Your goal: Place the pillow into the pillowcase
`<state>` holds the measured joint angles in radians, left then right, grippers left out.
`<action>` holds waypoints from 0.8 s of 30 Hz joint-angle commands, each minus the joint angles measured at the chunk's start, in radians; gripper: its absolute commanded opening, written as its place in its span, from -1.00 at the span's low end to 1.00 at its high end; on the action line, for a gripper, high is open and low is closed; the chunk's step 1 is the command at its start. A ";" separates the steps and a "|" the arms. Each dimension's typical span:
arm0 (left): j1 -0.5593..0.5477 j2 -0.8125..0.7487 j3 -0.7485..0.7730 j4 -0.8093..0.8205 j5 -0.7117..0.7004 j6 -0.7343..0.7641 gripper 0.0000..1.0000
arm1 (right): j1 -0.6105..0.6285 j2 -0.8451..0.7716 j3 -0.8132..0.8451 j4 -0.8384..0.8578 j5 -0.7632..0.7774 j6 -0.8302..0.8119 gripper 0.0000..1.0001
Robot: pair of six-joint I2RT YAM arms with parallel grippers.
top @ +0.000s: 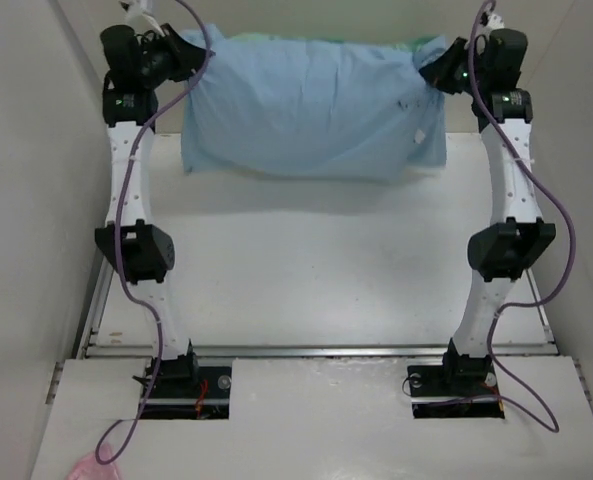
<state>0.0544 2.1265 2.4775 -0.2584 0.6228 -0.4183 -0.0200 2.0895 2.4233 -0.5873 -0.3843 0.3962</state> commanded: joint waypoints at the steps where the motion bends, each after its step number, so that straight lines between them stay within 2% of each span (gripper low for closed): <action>1: 0.068 -0.219 -0.140 0.198 0.086 -0.106 -1.00 | 0.008 -0.167 0.052 0.168 -0.109 0.023 -1.00; 3: 0.058 -0.353 -0.289 0.190 0.036 -0.012 -1.00 | 0.008 -0.273 -0.150 0.266 -0.141 0.023 -1.00; 4: 0.045 -0.391 -0.445 0.171 0.008 0.019 -1.00 | 0.008 -0.389 -0.411 0.371 -0.152 0.023 -1.00; 6: 0.010 -0.526 -0.657 0.171 -0.091 0.064 -1.00 | 0.008 -0.497 -0.675 0.470 -0.175 0.004 -1.00; 7: 0.001 -0.569 -0.897 0.236 -0.141 0.038 -1.00 | 0.008 -0.579 -0.918 0.544 -0.166 0.004 -0.60; 8: 0.001 -0.608 -1.014 0.269 -0.182 0.017 -0.79 | 0.008 -0.610 -1.032 0.575 -0.166 0.004 -0.18; 9: 0.001 -0.667 -1.120 0.292 -0.196 -0.008 0.59 | 0.008 -0.631 -1.132 0.575 -0.150 -0.006 0.28; 10: -0.010 -0.692 -1.219 0.303 -0.211 -0.072 1.00 | 0.008 -0.649 -1.323 0.592 -0.133 -0.007 0.98; 11: -0.010 -0.715 -1.393 0.303 -0.236 -0.106 1.00 | 0.008 -0.683 -1.422 0.622 -0.133 -0.007 0.99; 13: -0.028 -0.802 -1.538 0.285 -0.277 -0.138 1.00 | 0.008 -0.750 -1.612 0.659 -0.149 0.004 0.99; 14: -0.037 -0.845 -1.596 0.222 -0.300 -0.158 1.00 | 0.017 -0.805 -1.759 0.650 -0.121 0.004 0.99; 15: -0.047 -0.899 -1.694 0.188 -0.357 -0.184 1.00 | 0.017 -0.957 -1.818 0.614 -0.120 0.004 0.99; 16: -0.057 -1.025 -1.726 0.151 -0.395 -0.204 1.00 | 0.017 -1.046 -1.855 0.557 -0.099 0.004 0.99; 17: -0.068 -1.089 -1.741 0.057 -0.415 -0.205 1.00 | 0.026 -1.136 -1.868 0.479 -0.062 0.004 0.99; 18: -0.083 -1.149 -1.741 -0.002 -0.434 -0.223 1.00 | 0.026 -1.324 -1.868 0.319 -0.048 -0.008 0.99; 19: -0.093 -1.206 -1.723 -0.049 -0.463 -0.238 1.00 | 0.026 -1.414 -1.848 0.238 -0.016 -0.008 0.99; 20: -0.103 -1.299 -1.697 -0.095 -0.475 -0.226 1.00 | 0.026 -1.497 -1.822 0.163 0.030 -0.008 0.99; 21: -0.103 -1.330 -1.660 -0.214 -0.506 -0.226 1.00 | 0.026 -1.569 -1.755 0.102 0.133 -0.023 0.99; 22: -0.103 -1.358 -1.576 -0.264 -0.571 -0.226 1.00 | 0.026 -1.677 -1.724 0.030 0.194 -0.010 0.99; 24: -0.103 -1.389 -1.467 -0.375 -0.638 -0.183 1.00 | 0.026 -1.715 -1.612 0.029 0.312 0.010 0.99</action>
<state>-0.0467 0.7982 0.8398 -0.4877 0.1398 -0.6075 0.0010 0.4549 0.6609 -0.4885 -0.2790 0.3943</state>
